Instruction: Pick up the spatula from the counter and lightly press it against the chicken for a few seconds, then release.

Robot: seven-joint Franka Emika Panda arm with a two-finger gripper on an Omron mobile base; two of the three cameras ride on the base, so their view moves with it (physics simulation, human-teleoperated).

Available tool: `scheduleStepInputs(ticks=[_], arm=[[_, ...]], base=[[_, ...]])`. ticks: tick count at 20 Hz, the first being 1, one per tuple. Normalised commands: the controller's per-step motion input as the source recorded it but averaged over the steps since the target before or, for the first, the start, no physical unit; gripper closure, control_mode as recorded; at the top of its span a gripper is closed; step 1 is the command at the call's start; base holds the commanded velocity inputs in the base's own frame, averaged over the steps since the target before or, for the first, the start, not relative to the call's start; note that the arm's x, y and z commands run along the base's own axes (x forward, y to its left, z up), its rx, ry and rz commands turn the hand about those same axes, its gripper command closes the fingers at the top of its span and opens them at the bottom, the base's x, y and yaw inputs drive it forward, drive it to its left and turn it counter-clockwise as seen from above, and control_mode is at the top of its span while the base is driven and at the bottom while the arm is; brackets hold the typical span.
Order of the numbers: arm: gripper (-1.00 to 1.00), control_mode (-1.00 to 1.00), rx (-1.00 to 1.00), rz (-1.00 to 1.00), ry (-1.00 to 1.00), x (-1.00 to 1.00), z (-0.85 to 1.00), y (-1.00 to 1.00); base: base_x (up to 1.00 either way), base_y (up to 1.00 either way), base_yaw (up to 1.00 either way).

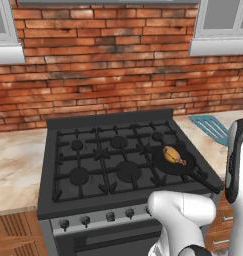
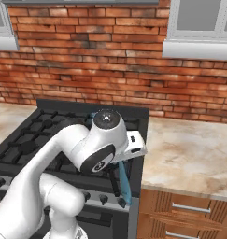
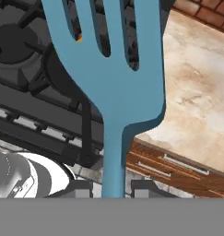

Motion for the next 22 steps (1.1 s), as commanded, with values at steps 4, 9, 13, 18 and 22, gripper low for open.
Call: scheduleStepInputs(ticks=[4,9,13,18,22], arm=[[1.00,-1.00,-0.19,0.10,0.10,-0.02,0.31,0.34],[1.00,-1.00,-0.12,0.04,0.09,0.00,0.04,0.08],[1.00,-1.00,-0.01,0.00,0.05,0.00,-0.11,0.00],[1.00,-1.00,0.01,0.03,0.10,0.18,-0.05,0.00],[1.00,-1.00,0.00,0.16,0.07,0.24,0.00,0.00]], base=[[0.00,0.00,0.00],[0.00,0.00,0.00],[0.00,0.00,0.00],[0.00,0.00,0.00],[0.00,0.00,0.00]])
